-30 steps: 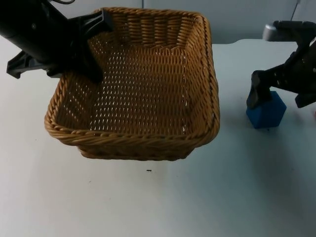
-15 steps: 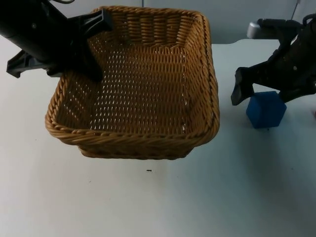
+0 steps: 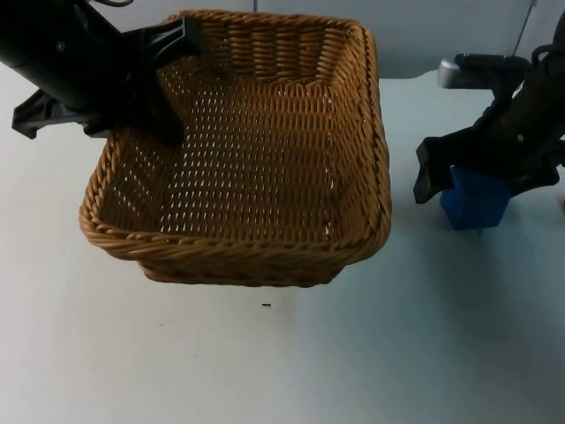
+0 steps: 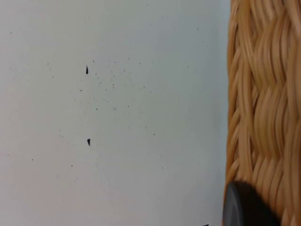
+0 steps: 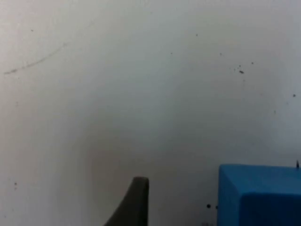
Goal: Pick up the basket with the left hand and place the blue cube into the basket with the right hand.
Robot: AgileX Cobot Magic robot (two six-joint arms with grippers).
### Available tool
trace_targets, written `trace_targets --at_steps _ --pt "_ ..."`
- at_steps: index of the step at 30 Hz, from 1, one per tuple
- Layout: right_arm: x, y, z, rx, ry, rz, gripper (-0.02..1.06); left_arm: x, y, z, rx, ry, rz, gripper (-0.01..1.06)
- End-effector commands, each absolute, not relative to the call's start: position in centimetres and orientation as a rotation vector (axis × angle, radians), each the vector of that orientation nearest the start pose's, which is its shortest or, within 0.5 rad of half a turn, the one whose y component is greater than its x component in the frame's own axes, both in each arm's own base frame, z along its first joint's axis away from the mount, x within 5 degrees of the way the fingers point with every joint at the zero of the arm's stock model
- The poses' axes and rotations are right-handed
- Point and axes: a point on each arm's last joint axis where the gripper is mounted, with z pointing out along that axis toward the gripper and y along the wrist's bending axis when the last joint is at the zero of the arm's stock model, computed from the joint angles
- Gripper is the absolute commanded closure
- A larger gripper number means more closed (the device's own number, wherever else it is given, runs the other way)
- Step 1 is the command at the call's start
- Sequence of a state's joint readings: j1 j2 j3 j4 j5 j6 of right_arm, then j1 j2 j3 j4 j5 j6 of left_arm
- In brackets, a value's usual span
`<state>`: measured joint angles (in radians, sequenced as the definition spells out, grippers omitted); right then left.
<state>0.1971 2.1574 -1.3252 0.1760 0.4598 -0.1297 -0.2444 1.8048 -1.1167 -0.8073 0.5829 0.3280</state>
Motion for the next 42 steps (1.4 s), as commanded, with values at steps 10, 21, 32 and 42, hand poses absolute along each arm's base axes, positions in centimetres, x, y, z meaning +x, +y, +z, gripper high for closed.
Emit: trace_targets --at_steps 10,21,32,42 --pt "41.4 8.9 10.0 -0.172 2.755 0.167 0.89 34.5 -12.7 20.1 -0.049 2.634 -0.779 1.05" --pt "40.3 8.7 15.4 -0.295 2.726 0.148 1.05 34.5 -12.7 20.1 -0.057 2.631 -0.785 1.05" --pt "34.1 10.2 31.2 -0.432 2.399 0.153 1.05 34.5 -12.7 20.1 -0.065 2.63 -0.795 1.05" --pt "29.2 13.4 36.9 -0.569 2.188 0.221 1.05 34.5 -12.7 20.1 -0.073 2.628 -0.801 1.05"
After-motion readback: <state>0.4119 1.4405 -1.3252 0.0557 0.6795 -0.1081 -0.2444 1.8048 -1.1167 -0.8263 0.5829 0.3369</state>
